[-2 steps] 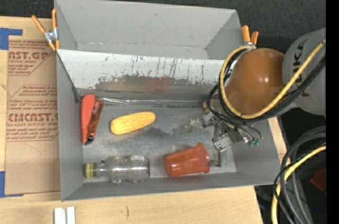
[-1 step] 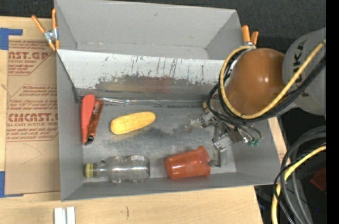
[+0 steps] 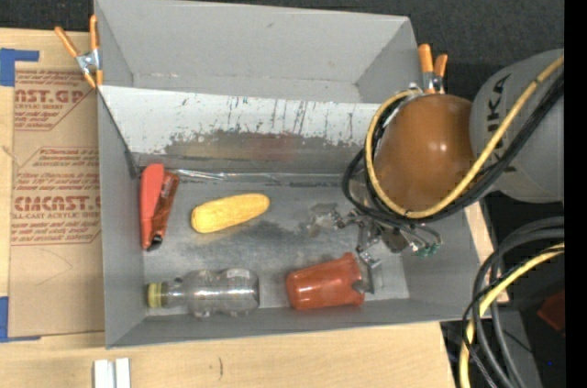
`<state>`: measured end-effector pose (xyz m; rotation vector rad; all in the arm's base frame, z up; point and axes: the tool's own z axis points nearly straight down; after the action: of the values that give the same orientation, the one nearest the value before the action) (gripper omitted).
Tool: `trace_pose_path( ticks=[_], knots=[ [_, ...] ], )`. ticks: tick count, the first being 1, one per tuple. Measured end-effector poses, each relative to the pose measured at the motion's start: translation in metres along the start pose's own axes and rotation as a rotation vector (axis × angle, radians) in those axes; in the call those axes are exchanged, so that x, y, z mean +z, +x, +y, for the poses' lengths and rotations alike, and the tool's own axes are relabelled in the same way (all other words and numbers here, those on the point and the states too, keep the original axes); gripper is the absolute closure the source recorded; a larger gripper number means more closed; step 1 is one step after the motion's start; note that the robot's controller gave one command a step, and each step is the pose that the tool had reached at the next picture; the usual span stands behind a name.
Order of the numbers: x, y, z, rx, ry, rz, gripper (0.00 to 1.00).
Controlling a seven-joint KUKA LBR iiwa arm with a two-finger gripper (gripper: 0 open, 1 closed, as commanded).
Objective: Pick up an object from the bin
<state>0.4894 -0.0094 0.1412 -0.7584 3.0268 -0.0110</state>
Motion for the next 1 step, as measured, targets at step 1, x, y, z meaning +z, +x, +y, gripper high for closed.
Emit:
trace_pose_path(
  ticks=[1],
  knots=[
    [0.0369,-0.0112,0.0304,-0.18,-0.008,0.006,0.0]
  ],
)
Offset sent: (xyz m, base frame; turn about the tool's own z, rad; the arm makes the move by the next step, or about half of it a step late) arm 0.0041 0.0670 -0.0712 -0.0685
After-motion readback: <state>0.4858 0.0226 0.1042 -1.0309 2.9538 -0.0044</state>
